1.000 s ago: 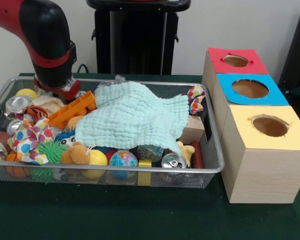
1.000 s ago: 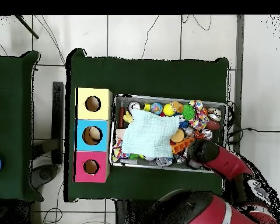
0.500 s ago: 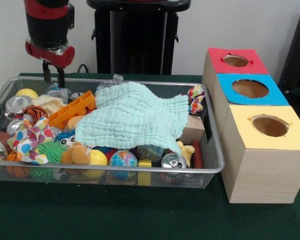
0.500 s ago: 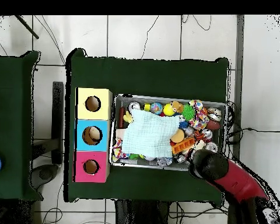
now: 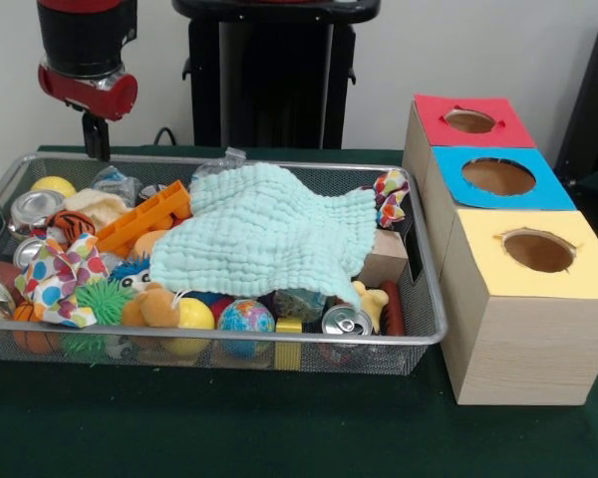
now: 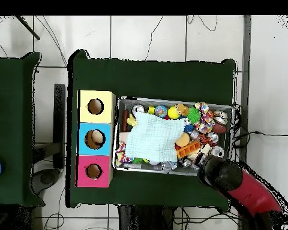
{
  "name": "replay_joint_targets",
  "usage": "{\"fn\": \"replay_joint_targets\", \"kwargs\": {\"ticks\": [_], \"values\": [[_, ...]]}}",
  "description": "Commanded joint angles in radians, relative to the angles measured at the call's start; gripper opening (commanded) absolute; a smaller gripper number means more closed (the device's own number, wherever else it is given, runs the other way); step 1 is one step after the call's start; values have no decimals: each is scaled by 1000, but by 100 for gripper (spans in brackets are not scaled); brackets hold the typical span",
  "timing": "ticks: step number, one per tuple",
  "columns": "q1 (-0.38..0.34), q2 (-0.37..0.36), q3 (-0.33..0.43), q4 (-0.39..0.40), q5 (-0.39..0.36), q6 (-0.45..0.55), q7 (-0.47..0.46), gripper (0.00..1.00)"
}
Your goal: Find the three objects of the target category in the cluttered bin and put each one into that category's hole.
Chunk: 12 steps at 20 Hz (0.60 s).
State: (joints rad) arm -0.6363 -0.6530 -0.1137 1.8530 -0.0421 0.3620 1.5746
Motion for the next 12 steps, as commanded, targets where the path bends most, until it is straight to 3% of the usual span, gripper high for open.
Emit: {"fn": "replay_joint_targets", "kwargs": {"ticks": [1,10,11,12], "values": [[-27,9,121,88,-60,-46,50,0],[-50,50,122,115,-78,-93,74,0],[-51,48,123,116,-82,-79,73,100],[-51,48,122,114,-86,-75,69,100]]}}
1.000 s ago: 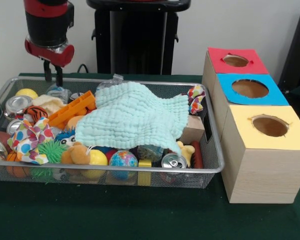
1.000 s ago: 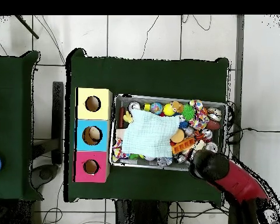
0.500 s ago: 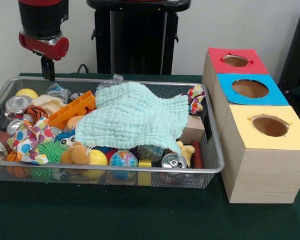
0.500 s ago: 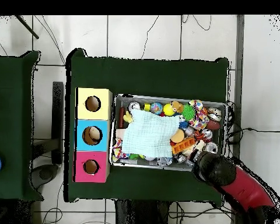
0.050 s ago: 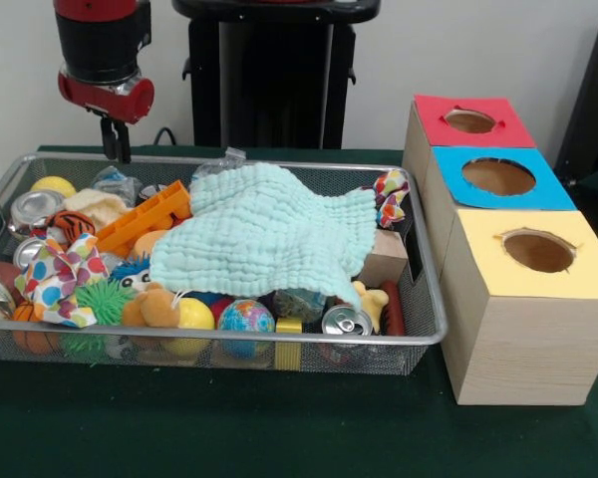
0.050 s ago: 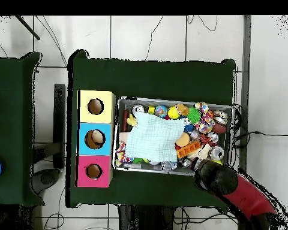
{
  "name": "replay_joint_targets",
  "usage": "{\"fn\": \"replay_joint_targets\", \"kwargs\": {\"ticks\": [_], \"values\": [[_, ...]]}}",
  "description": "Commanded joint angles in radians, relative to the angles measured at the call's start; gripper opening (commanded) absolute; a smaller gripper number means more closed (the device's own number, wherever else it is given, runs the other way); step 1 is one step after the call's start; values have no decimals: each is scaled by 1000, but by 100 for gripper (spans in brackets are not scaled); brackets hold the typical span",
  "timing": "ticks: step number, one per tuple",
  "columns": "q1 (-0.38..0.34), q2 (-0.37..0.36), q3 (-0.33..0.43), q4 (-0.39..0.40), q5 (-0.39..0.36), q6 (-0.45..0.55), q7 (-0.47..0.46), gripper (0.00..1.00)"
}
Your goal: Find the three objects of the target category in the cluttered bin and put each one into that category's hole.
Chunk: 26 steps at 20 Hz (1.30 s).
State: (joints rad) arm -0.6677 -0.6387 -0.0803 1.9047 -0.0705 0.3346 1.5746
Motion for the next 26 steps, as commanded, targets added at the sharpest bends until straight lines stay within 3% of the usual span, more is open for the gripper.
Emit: {"fn": "replay_joint_targets", "kwargs": {"ticks": [1,5,16,26], "values": [[-19,35,88,60,-61,-44,65,100],[-18,40,85,48,-76,-50,68,100],[-17,80,54,19,-121,-197,120,100],[-6,108,46,-21,-118,-190,114,100]]}}
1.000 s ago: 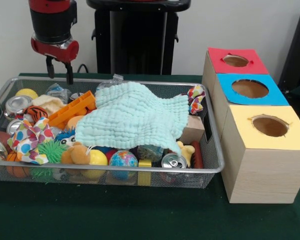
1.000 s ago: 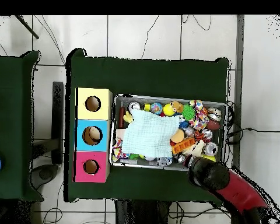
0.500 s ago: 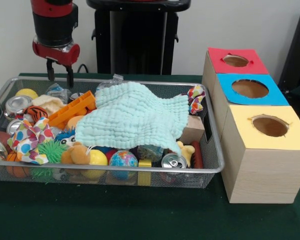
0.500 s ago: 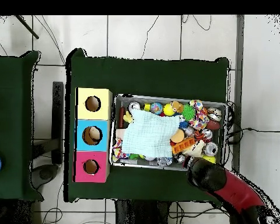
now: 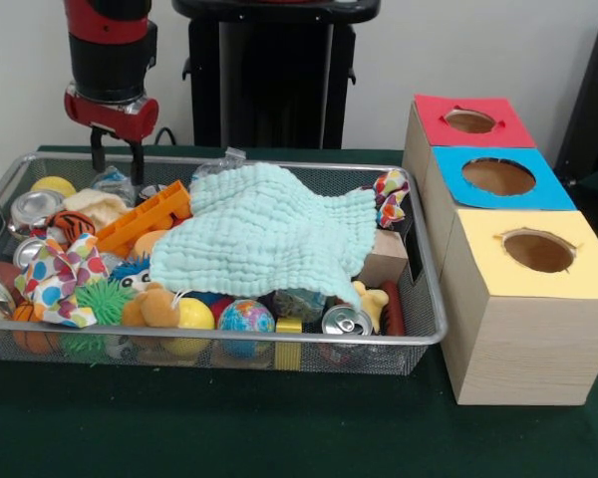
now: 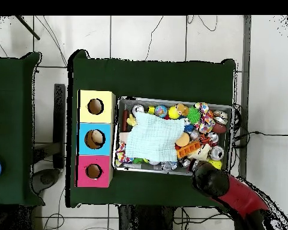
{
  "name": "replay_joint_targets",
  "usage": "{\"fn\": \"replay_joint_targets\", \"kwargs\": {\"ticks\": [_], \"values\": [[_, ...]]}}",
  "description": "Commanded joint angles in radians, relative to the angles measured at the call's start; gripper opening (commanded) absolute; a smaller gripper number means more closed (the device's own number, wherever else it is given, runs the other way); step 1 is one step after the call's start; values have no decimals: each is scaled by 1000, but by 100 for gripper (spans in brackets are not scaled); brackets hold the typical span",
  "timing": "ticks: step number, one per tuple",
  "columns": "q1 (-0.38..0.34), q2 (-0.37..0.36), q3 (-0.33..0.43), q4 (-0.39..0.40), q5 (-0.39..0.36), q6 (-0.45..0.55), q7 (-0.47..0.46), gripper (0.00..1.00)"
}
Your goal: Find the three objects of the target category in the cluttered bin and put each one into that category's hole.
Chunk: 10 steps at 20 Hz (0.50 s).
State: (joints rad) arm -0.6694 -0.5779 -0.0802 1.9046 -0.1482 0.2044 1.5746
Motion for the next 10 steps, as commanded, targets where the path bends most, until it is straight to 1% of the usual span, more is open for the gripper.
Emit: {"fn": "replay_joint_targets", "kwargs": {"ticks": [1,6,10], "values": [[-1,52,44,-22,-40,-62,117,100],[0,75,45,-16,-36,-55,120,100],[22,99,22,-39,-36,-68,128,100]]}}
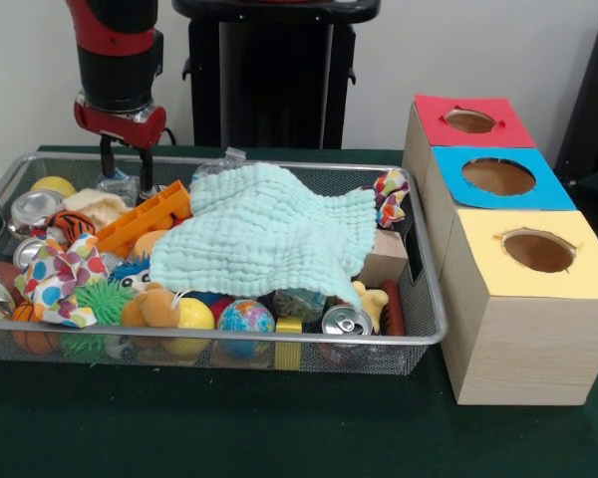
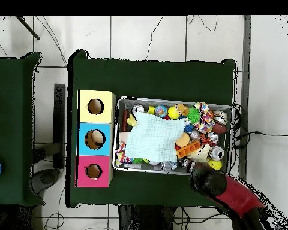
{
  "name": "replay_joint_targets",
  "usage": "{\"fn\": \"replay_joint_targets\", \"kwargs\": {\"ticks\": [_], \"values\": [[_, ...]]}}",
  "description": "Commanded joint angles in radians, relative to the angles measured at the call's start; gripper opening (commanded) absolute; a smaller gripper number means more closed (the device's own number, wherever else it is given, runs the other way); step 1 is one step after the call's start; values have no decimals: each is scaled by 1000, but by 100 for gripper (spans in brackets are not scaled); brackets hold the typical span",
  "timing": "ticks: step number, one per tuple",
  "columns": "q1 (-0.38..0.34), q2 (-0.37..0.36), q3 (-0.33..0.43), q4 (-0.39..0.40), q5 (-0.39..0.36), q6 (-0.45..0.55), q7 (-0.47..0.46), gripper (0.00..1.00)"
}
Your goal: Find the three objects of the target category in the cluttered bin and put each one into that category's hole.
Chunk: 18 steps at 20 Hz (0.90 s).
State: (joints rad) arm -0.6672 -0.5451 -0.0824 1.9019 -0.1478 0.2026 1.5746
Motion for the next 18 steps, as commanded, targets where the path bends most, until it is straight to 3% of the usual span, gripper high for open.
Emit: {"fn": "replay_joint_targets", "kwargs": {"ticks": [1,5,11,18], "values": [[34,63,9,-46,-39,-59,127,100],[89,41,-50,-78,-44,-28,122,100],[116,6,-84,-90,-39,-12,110,100],[140,15,-113,-95,-42,-53,118,100]]}}
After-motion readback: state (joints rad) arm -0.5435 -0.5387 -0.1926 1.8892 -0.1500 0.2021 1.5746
